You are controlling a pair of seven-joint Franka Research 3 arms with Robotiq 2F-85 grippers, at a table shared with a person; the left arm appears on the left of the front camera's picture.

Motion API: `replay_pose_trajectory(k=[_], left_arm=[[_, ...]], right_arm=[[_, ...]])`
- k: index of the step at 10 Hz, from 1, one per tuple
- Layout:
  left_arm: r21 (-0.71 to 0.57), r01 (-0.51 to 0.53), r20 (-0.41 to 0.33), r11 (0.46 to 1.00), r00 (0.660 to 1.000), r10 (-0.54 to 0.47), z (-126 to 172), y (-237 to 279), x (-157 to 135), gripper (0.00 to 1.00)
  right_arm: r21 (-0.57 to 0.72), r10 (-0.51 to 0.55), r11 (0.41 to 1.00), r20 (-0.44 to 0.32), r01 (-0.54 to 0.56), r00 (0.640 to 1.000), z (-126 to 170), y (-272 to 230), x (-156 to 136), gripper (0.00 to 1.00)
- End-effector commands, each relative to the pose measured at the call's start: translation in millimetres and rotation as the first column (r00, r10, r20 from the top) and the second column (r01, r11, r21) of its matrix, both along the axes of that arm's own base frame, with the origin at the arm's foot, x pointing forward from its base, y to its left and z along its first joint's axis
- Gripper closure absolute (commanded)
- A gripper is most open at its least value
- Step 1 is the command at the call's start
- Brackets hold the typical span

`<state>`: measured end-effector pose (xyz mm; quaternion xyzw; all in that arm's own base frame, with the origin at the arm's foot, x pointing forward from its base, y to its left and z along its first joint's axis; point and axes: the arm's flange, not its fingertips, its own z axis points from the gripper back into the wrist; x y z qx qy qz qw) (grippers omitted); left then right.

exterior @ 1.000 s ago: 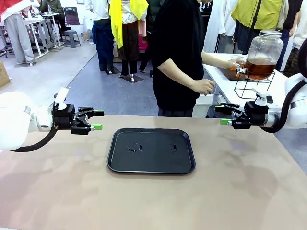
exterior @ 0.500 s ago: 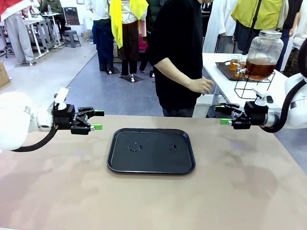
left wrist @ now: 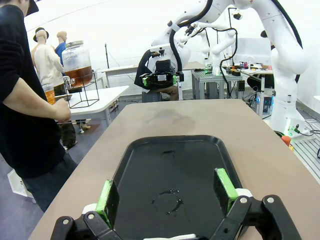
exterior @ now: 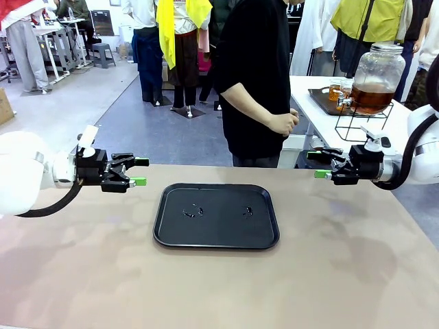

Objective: Pour the drink into the iced cup.
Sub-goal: Open the gripper to release the iced cup you were holding.

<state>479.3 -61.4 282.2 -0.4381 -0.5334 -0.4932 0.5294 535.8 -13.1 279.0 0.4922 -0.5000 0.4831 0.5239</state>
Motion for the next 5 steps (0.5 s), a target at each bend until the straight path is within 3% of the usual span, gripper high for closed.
replay_pose_trajectory(k=[1, 5], left_arm=[[-0.008, -0.005, 0.014, 1.0, 1.0, 0.006, 1.4, -1.8, 0.7, 0.0], [-0.008, -0.005, 0.014, 1.0, 1.0, 0.006, 1.4, -1.8, 0.7, 0.0]], right_arm=[[-0.002, 0.001, 1.0, 0.003, -0.001, 1.0, 3.2, -0.3, 2.1, 0.0], [-0.002, 0.001, 1.0, 0.003, -0.001, 1.0, 3.2, -0.3, 2.1, 0.0]])
